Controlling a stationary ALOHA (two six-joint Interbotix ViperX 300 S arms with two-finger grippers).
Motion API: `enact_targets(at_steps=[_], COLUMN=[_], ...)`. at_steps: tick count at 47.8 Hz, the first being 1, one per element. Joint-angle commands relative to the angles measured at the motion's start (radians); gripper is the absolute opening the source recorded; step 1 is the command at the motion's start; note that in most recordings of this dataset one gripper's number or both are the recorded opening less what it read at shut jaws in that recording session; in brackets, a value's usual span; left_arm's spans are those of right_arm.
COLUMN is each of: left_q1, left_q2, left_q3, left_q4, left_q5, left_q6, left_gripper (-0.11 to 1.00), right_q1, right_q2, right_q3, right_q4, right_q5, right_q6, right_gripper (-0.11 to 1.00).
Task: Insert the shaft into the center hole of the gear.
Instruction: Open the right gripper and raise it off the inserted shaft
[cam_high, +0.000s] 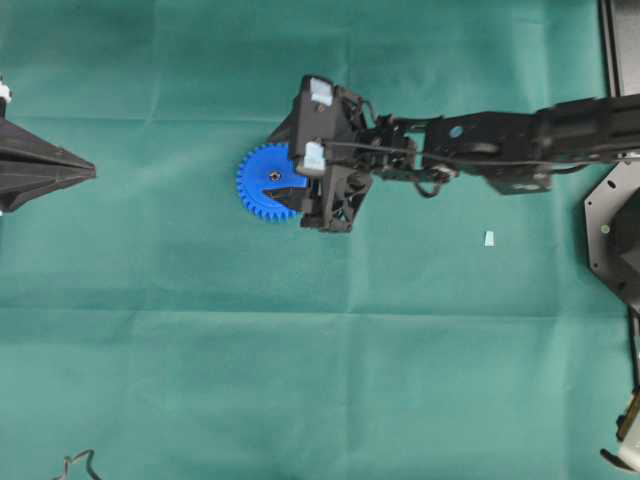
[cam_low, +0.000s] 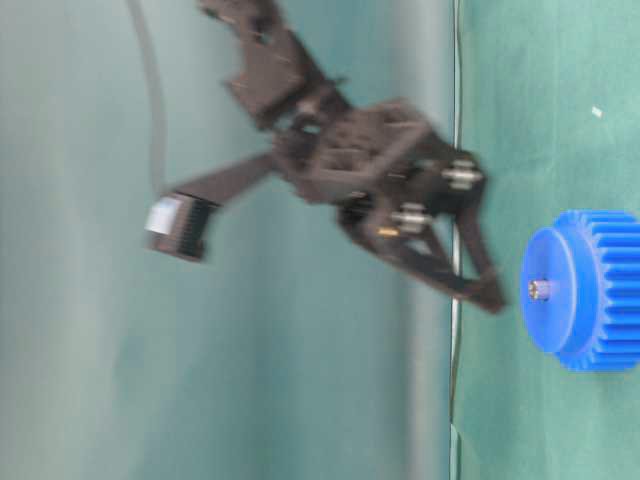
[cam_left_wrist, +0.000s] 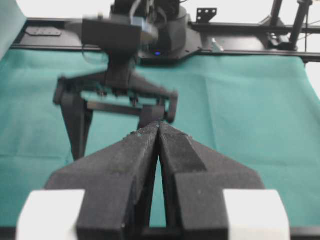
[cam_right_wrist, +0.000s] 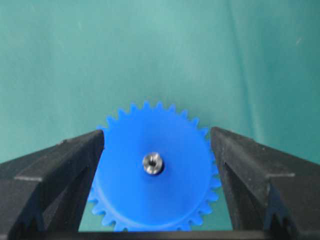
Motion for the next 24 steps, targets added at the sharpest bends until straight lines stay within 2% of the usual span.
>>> enact_targets(at_steps=[1, 14, 24], left_q1=[-0.002, -0.002, -0.002], left_q2=[0.008, 0.005, 0.006], left_q3=[-0.023, -0.023, -0.023], left_q4=[0.003, 0.003, 0.003], left_q5=[-0.005, -0.005, -0.003], left_q6=[0.000, 0.000, 0.000], left_gripper=[0.00, 0.00, 0.00], right_q1=[0.002, 0.002, 0.002], right_q2=[-0.087, -0.265, -0.310], right_q3=[-0.017, 0.034, 0.086], right_q4=[-0.005, -0.017, -0.014], right_q5=[0.023, 0.037, -0.002], right_q6=[-0.003, -0.003, 0.002], right_gripper=[0.88, 0.88, 0.88])
